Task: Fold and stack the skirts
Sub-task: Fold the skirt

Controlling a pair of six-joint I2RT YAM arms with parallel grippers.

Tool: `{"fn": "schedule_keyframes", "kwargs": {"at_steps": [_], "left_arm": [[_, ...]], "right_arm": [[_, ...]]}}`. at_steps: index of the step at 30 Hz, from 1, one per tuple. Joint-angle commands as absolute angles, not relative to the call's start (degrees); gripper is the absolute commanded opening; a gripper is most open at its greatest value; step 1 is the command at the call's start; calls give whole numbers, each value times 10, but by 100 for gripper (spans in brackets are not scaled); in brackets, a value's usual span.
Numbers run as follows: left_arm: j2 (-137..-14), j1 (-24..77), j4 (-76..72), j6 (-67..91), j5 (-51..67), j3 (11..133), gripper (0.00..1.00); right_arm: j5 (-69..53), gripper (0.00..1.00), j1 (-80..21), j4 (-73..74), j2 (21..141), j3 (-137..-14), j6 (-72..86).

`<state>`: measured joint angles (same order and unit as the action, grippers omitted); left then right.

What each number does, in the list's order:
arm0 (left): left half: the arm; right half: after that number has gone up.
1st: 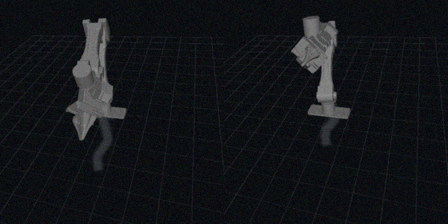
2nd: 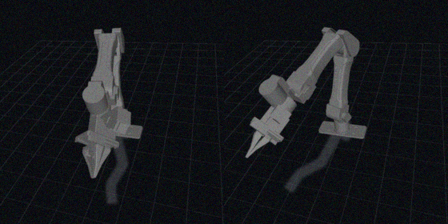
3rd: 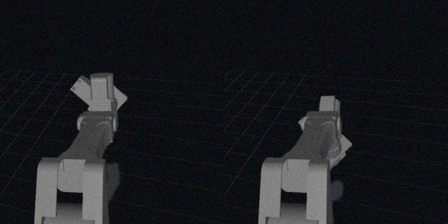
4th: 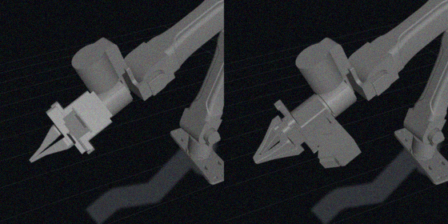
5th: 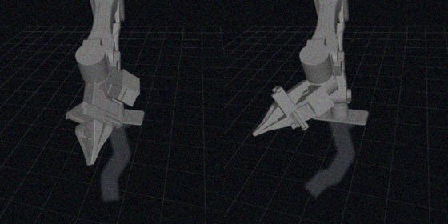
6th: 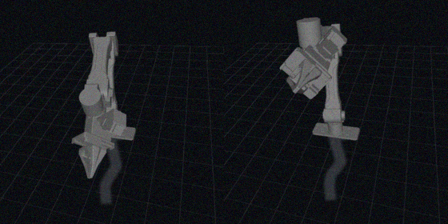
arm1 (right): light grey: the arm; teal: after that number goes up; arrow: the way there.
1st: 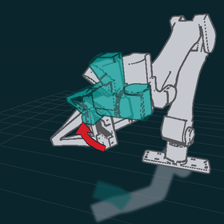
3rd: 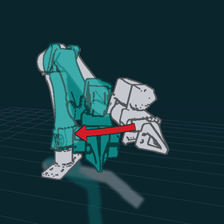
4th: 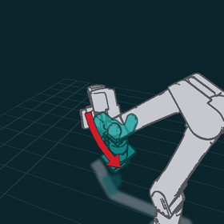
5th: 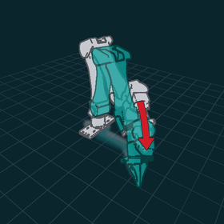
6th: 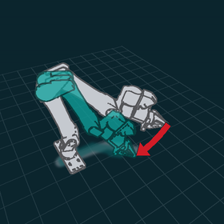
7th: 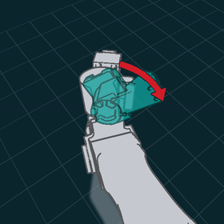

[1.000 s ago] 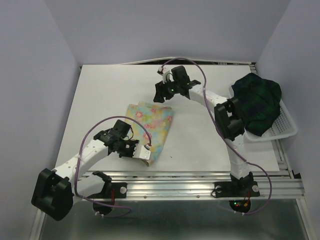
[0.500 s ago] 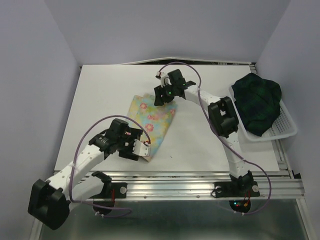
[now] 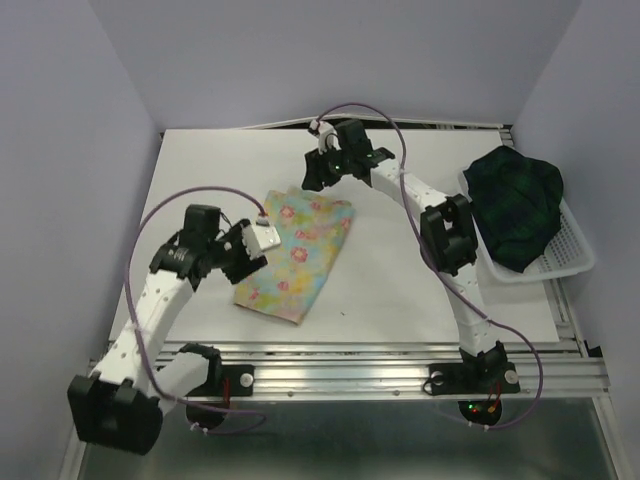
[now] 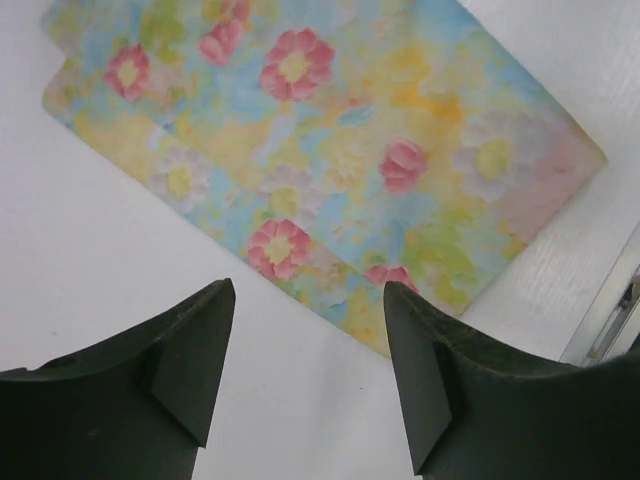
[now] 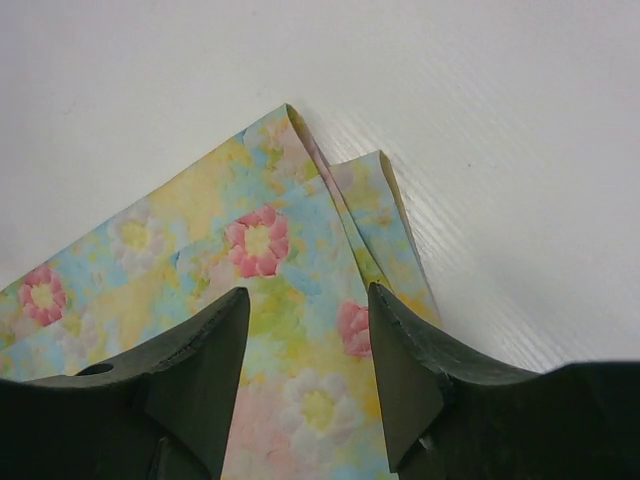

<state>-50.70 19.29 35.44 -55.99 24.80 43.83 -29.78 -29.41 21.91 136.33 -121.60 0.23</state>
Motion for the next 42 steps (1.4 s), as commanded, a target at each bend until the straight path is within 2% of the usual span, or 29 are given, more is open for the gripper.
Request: {"fn": "schedule_keyframes", "kwargs": {"at_steps": [1,4,9,13,14,16,19,20,21,23,27,28,29,32,37,42], "left_arm": [[-703,1,375,-437,407,550,64],[-837,-86,438,-423,463,627,50],[-909,-111,427,-417,473,648,48],[-861,-103,403,-508,458,615,59],[-811,-97,390,-560,443,599,62],[-713,-84,356,-684,423,508,77],[-596,-47,340,-793,376,433,83],[-576,-42,311,-785,365,410,83],[-561,-43,234,-707,359,381,86],[-576,-72,179,-575,369,394,86],[-698,-163,206,-413,477,475,87],[-726,-168,221,-406,506,488,94],[-730,-169,215,-385,505,495,97],[-733,-167,129,-296,491,492,97],[-773,-146,103,-278,476,511,90],[-809,-108,92,-266,435,507,76]], "right_arm": [[-307,55,-322,207,1354,-1231,-44],[-311,54,-327,198,1363,-1224,-80],[-311,52,-332,214,1364,-1217,-102],[-311,54,-332,221,1304,-1153,-80],[-331,54,-332,228,1290,-1126,-70],[-394,55,-332,250,1244,-1068,-44],[-389,58,-362,244,1166,-993,-48],[-369,58,-376,241,1147,-968,-47],[-345,58,-394,230,1130,-924,-46],[-253,59,-452,223,1091,-877,-51],[-134,63,-531,190,1047,-811,-66],[-124,64,-538,185,1039,-785,-67],[-134,64,-544,185,1035,-779,-64],[-170,65,-544,193,1032,-759,-65],[-204,64,-550,207,1050,-721,-69],[-185,60,-538,217,1058,-671,-99]]}}
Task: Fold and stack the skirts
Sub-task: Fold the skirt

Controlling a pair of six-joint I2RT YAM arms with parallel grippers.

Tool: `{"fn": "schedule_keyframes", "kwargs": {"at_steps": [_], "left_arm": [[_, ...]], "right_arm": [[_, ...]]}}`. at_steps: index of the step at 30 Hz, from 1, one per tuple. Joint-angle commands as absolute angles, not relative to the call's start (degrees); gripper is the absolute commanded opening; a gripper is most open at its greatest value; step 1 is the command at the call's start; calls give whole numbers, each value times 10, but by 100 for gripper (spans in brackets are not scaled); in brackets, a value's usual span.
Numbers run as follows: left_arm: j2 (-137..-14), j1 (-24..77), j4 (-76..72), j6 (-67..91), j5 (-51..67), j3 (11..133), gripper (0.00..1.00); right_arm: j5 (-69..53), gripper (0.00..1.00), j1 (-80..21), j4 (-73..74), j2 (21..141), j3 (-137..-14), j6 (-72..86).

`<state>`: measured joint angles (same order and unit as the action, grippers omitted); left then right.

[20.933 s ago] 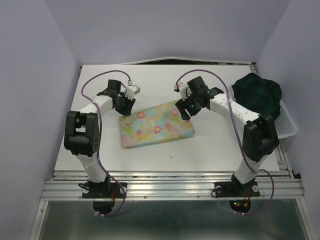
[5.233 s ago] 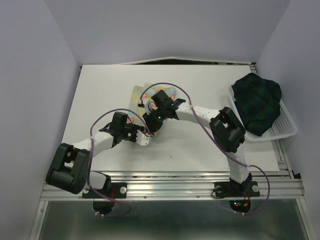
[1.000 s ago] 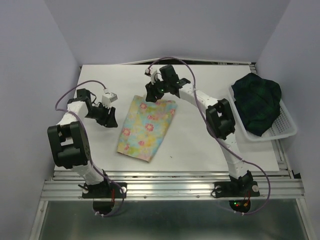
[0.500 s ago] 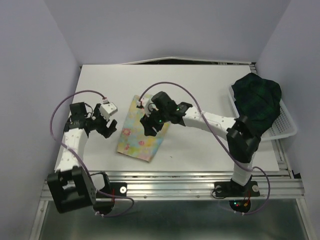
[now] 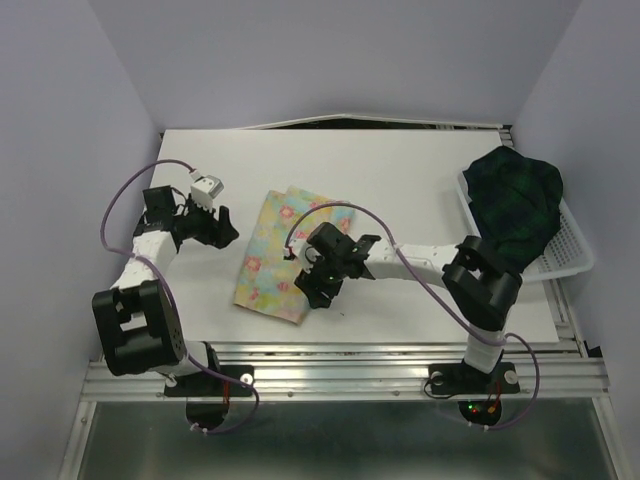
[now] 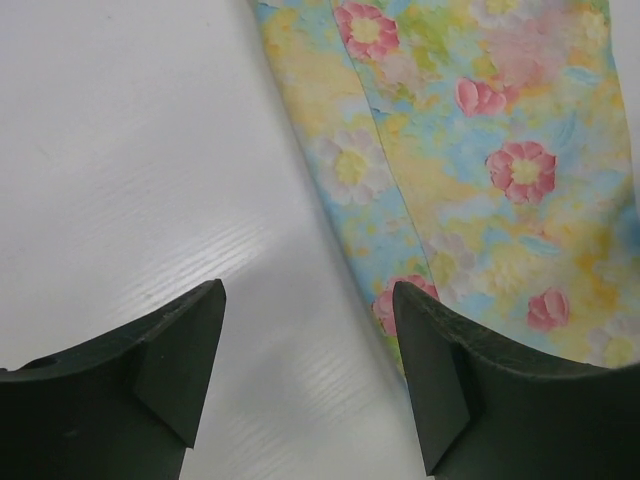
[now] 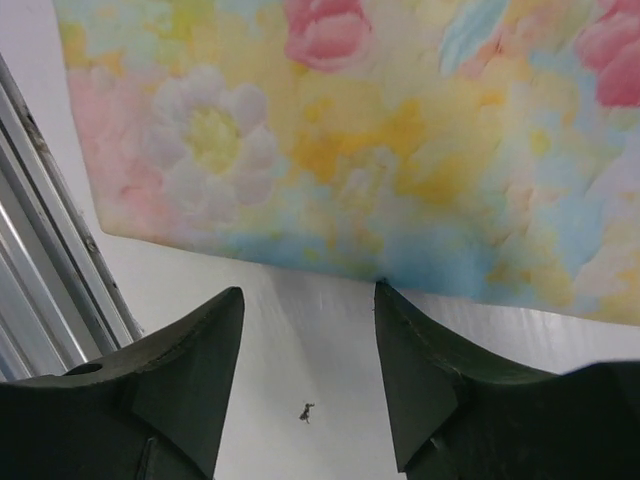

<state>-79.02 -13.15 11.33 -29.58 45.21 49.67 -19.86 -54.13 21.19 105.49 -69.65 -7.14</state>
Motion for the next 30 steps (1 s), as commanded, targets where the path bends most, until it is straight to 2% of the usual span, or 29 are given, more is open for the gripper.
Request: {"fn": "schedule_keyframes", "kwargs": {"at_steps": [1,8,11,14,18,26,30], "left_arm": [[-816,-99,91,-267,433,505,75],[-825,-93,66,-246,440,492,72],[-812,-92,60,-254,439,487,73],[-809,-90,56,-251,432,480,73],[-831,-75,49,-236,425,476,73],[-917,-38,-11,-190,422,504,75],[-963,-36,-40,-163,406,554,83]], "right_arm": [[-178,60,-529,220,1056,-665,-112],[-127,54,-414,270,1085,-675,-183],[-92,54,-371,274,1092,-693,-220],[-112,55,-333,293,1087,-727,-203],[-162,65,-333,313,1091,-809,-139],[-221,78,-287,326,1150,-939,-85],[-252,79,-246,325,1198,-1028,-62]]}}
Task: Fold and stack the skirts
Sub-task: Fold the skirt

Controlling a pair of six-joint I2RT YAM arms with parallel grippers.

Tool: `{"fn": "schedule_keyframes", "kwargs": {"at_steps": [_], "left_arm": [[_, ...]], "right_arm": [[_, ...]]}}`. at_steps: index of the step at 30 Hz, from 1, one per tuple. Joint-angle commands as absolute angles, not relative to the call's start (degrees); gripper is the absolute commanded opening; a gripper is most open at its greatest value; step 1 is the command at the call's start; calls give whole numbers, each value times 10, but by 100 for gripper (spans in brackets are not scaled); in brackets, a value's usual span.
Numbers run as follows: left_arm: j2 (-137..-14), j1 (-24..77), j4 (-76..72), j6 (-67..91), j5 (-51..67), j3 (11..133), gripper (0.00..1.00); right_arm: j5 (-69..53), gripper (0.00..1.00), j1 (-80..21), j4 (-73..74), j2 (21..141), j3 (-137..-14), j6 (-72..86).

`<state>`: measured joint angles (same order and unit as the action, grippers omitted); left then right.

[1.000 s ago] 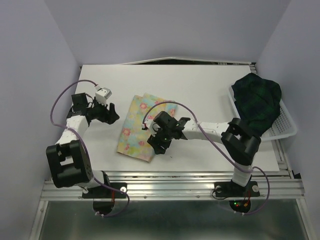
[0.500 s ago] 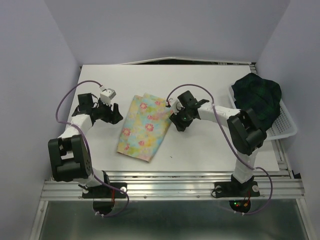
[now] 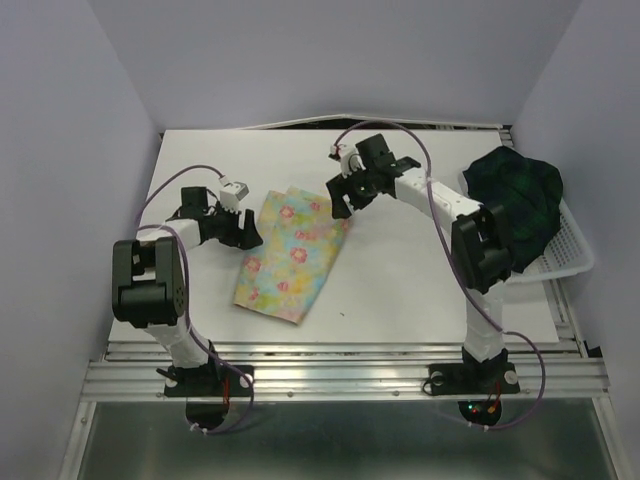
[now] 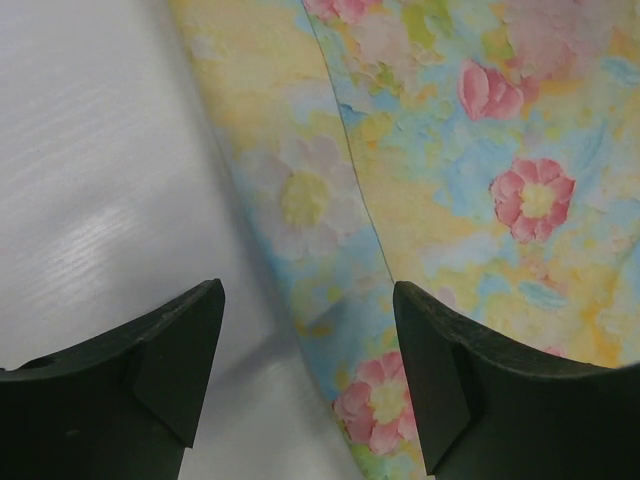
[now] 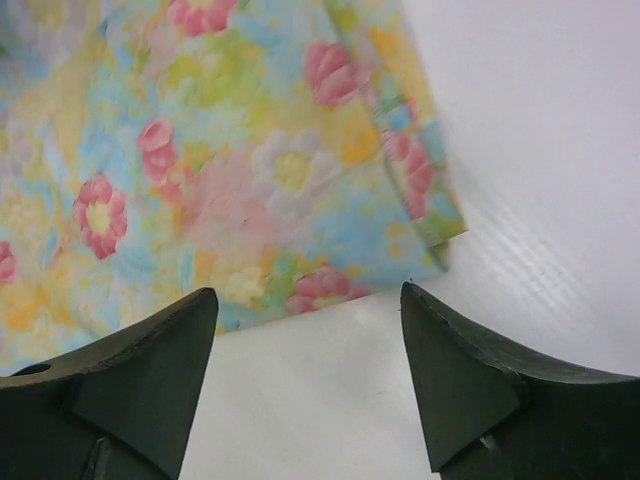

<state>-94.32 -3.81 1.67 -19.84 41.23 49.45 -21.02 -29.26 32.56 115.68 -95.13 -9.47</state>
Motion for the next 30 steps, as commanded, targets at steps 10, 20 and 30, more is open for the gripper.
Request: {"fn": "schedule_keyframes", "kwargs": {"at_steps": [10,20,30], "left_arm": [[-1093,-33,-53,-116,457,686,75],[-1181,-22,-54,-68,516,779,73],[-1150,-3,-89,-65,392,831,82]], "right_arm": [[-318,70,-241,323,1336,-1224,-55],[-324,70,-236,322,1368,-1230,-91],[-354,63,-236,359,1407,-1265,-115]]}}
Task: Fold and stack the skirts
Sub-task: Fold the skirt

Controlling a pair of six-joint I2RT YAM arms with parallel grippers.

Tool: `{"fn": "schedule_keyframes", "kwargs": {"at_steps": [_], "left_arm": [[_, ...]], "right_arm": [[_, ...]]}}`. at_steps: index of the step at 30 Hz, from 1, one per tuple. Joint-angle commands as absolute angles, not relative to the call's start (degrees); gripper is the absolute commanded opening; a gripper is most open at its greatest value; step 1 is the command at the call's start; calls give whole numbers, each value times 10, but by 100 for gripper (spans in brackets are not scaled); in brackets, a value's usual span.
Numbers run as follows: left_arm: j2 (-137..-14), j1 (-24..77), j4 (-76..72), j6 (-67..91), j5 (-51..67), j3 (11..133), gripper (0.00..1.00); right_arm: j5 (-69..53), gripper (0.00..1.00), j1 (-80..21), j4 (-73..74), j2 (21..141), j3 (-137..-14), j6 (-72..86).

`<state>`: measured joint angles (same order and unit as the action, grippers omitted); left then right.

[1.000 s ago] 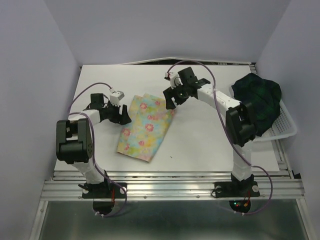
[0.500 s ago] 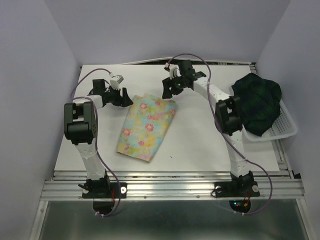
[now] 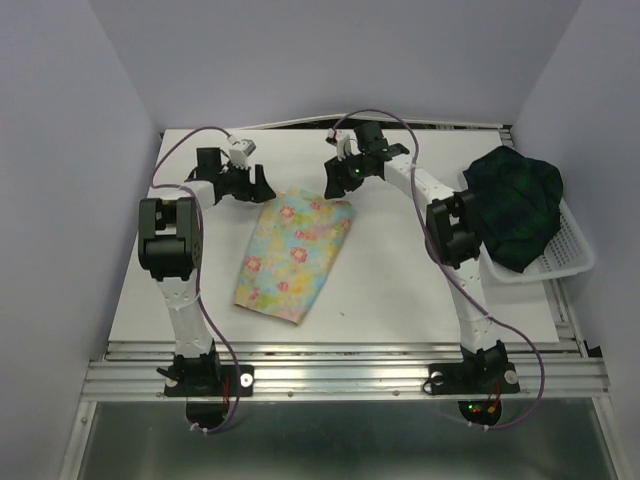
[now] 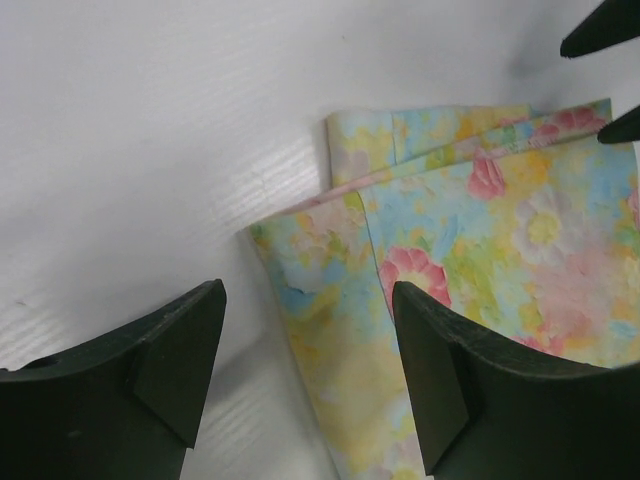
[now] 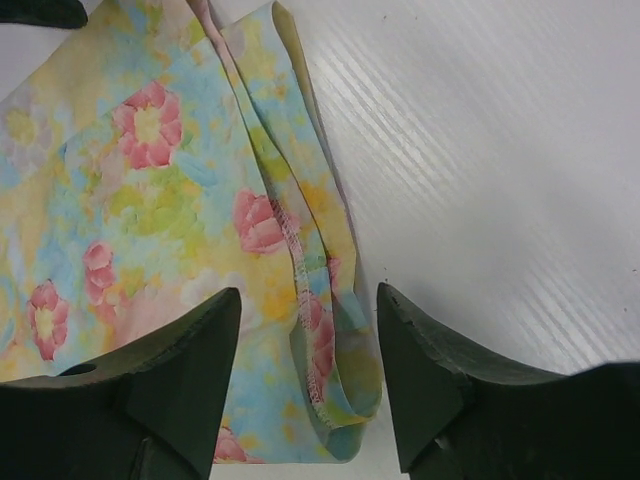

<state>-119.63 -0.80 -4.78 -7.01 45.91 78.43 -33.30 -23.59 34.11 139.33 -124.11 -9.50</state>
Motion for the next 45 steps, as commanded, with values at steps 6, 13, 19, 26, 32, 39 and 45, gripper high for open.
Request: {"fn": "schedule_keyframes", "kwargs": {"at_steps": [6,13,19,26,32,39,45], "left_arm": [[-1182,35,-56,-13,447,934,78],[-1226,78,-68,53,504,953,32],[-1266,92,-69,89,498,966,22],[-1287,103,-57,91,473,971,15],[-1313,104,-23,89,405,996,9],[-1324,105,-1,79,381,1015,1],[-1293,107,-30,82,402,978,0]], "right_arm": [[-363,54,-236,375,1412,-1273,-123],[-367,52,-236,377,1402,-1261,-128],[-364,52,-236,382,1400,-1259,-130],[-355,52,-236,385,1402,-1260,-132],[-345,49,-236,391,1402,-1266,-140],[-338,49,-236,398,1399,-1271,-142],[-337,49,-236,400,1404,-1278,-142]]}}
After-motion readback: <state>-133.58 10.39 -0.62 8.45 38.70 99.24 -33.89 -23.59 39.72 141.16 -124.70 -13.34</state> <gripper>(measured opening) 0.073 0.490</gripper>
